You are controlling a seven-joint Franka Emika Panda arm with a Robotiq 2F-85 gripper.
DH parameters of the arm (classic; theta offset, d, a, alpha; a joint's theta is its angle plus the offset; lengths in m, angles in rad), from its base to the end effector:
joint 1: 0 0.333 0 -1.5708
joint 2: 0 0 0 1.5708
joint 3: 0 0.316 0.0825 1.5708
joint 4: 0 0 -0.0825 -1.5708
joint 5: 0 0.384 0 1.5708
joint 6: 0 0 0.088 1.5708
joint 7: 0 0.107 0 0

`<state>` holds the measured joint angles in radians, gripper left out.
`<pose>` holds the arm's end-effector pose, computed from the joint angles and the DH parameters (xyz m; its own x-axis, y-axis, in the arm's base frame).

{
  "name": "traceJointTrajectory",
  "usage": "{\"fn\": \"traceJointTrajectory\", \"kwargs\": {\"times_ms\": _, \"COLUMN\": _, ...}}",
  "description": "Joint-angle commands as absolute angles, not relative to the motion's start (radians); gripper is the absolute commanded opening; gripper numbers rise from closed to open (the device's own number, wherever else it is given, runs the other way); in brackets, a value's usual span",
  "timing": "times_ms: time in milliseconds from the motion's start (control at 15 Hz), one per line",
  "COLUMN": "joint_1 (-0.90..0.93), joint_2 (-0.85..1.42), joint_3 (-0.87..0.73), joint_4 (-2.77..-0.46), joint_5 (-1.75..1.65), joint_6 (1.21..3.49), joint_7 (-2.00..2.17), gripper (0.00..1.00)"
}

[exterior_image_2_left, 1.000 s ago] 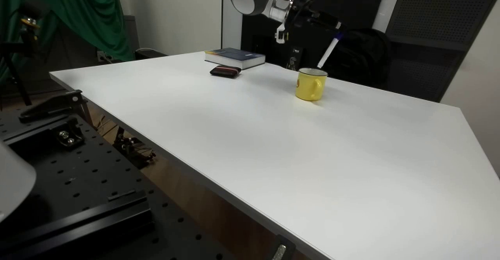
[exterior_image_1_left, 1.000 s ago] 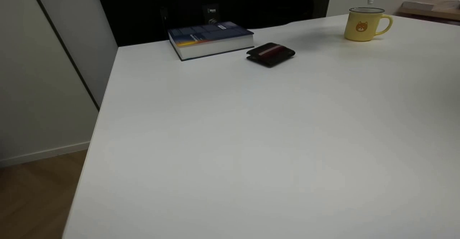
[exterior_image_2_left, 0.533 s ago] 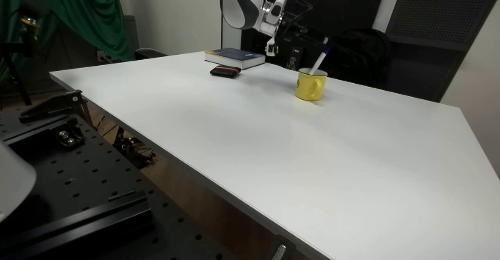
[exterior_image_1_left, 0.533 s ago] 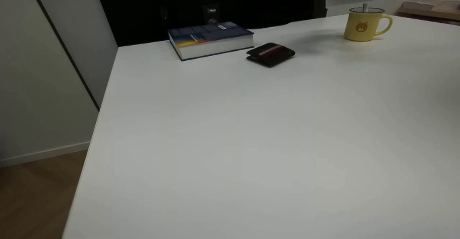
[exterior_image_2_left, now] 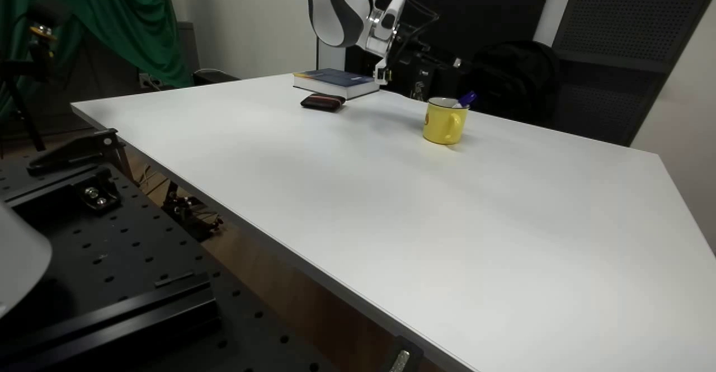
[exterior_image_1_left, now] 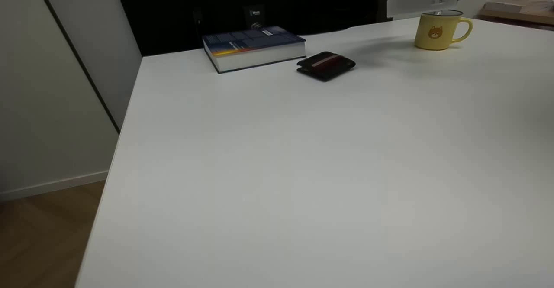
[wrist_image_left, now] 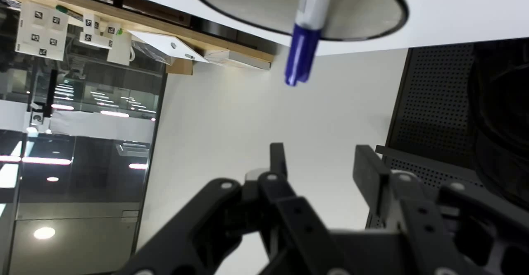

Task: Pick up the marker and put it in the cup

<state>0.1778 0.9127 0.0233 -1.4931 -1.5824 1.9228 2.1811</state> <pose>0.7000 0.0683 0.1425 0.2826 -0.1545 0.9467 -0.8656 -0.4664 0.1823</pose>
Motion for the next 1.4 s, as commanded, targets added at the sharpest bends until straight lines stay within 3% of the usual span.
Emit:
{"fn": "traceJointTrajectory", "kwargs": {"times_ms": 0, "joint_1": 0.189, "joint_2": 0.904, "joint_3": 0.043, "joint_4": -1.447, "joint_5": -1.564, "joint_6": 1.892, "joint_7": 2.140, "gripper": 0.79}}
{"fn": "traceJointTrajectory", "kwargs": {"times_ms": 200, "joint_1": 0.191, "joint_2": 0.832, "joint_3": 0.076, "joint_4": -1.489, "joint_5": -1.541, "joint_6": 1.920, "joint_7": 2.058, "gripper": 0.98}}
{"fn": "traceJointTrajectory", "kwargs": {"times_ms": 267, "joint_1": 0.176, "joint_2": 0.791, "joint_3": 0.105, "joint_4": -1.518, "joint_5": -1.502, "joint_6": 1.957, "joint_7": 1.989, "gripper": 1.00}}
{"fn": "traceJointTrajectory", "kwargs": {"times_ms": 1333, "joint_1": 0.134, "joint_2": 0.339, "joint_3": 0.205, "joint_4": -1.925, "joint_5": -0.655, "joint_6": 2.416, "joint_7": 1.039, "gripper": 1.00}}
